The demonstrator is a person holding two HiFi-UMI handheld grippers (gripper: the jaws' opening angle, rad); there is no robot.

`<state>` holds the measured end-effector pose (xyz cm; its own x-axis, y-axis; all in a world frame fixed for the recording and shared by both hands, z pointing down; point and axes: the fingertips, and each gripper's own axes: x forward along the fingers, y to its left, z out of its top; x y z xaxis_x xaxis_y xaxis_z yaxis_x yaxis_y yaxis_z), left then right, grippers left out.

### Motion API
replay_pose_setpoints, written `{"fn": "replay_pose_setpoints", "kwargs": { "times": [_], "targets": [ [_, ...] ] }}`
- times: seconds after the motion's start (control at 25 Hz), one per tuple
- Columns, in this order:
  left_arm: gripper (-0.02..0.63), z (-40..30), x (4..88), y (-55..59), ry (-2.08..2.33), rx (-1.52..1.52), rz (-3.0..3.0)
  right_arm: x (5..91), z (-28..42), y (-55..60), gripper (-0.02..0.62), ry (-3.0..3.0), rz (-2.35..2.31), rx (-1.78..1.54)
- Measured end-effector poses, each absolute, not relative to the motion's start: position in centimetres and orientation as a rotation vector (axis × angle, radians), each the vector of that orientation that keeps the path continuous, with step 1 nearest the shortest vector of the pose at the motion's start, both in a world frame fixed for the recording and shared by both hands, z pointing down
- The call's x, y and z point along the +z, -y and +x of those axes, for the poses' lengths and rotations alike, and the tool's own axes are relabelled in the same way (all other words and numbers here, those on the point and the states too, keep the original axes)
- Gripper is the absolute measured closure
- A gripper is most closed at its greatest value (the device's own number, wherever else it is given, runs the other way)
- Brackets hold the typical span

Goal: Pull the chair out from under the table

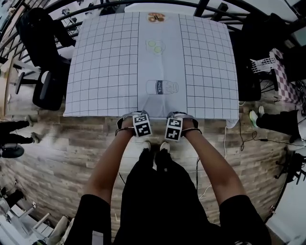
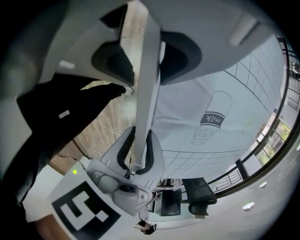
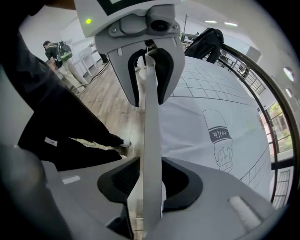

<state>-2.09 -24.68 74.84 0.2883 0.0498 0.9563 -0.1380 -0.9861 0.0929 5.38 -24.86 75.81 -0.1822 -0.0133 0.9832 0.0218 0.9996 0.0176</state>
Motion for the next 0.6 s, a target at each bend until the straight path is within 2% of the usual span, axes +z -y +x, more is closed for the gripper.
{"fn": "replay_pose_setpoints", "kwargs": {
  "times": [0.16,0.32,0.48,0.6],
  "targets": [
    [0.428,-1.7,76.7,24.7,0.05,1.845,2.368,77.1,5.2,24.9,0.459,1.738,-0.026,-0.054],
    [0.47,-1.8,77.5,24.8,0.044,1.93,2.384,78.6,5.2,24.8,0.457,1.71,-0.027,-0.041],
    [0.512,-1.7,77.9,25.4,0.063,1.951,2.378,79.5,5.4,25.2,0.495,1.648,-0.03,-0.056],
    [0.512,-1.7,78.5,25.3,0.014,1.962,2.349,79.6,5.3,25.0,0.493,1.649,-0.04,-0.037]
  ]
}}
